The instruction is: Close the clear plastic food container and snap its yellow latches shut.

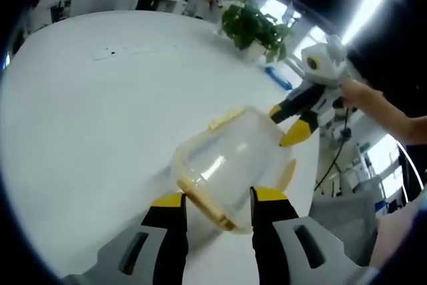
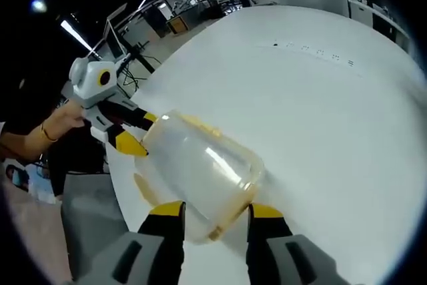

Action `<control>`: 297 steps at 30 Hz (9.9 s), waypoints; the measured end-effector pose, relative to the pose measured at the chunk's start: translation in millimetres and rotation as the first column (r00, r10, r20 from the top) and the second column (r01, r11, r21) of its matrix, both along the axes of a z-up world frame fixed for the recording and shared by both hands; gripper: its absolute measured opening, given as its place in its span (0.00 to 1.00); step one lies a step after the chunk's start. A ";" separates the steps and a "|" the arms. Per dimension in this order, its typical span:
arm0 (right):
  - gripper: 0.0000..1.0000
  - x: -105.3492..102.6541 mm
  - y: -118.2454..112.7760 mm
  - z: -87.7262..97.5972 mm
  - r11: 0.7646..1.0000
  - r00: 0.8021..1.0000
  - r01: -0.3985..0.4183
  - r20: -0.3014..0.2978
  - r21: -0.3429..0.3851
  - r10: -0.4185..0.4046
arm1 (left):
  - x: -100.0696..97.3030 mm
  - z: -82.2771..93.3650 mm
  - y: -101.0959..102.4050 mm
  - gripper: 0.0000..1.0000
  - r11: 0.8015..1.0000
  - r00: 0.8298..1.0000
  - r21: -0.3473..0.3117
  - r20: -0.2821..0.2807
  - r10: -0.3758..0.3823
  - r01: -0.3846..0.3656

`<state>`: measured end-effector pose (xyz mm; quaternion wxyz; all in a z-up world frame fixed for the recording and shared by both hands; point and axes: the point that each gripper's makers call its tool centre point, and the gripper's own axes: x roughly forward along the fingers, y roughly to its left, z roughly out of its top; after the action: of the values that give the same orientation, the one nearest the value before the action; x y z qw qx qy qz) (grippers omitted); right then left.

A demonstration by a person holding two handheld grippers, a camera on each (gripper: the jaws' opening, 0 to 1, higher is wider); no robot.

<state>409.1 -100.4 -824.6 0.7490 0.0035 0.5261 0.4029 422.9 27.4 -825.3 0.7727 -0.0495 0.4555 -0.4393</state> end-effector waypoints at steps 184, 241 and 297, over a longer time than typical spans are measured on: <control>0.44 23.0 79.8 21.1 0.923 0.868 -0.367 0.316 -0.114 0.384 | -27.8 16.7 -68.6 0.49 0.881 0.771 0.314 0.437 -0.464 0.353; 0.42 32.8 81.0 3.9 0.743 0.727 -0.631 0.167 -0.220 0.667 | -24.3 9.6 -77.6 0.48 0.830 0.660 0.362 0.504 -0.557 0.424; 0.47 23.2 88.8 -6.8 0.592 0.590 -0.803 0.041 -0.070 0.806 | -23.0 6.6 -83.1 0.47 0.849 0.624 0.347 0.576 -0.528 0.398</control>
<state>432.3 -11.6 -831.4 0.5038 -0.2644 0.4539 0.6858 400.0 -55.7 -818.7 0.7423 0.2985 0.1927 -0.5682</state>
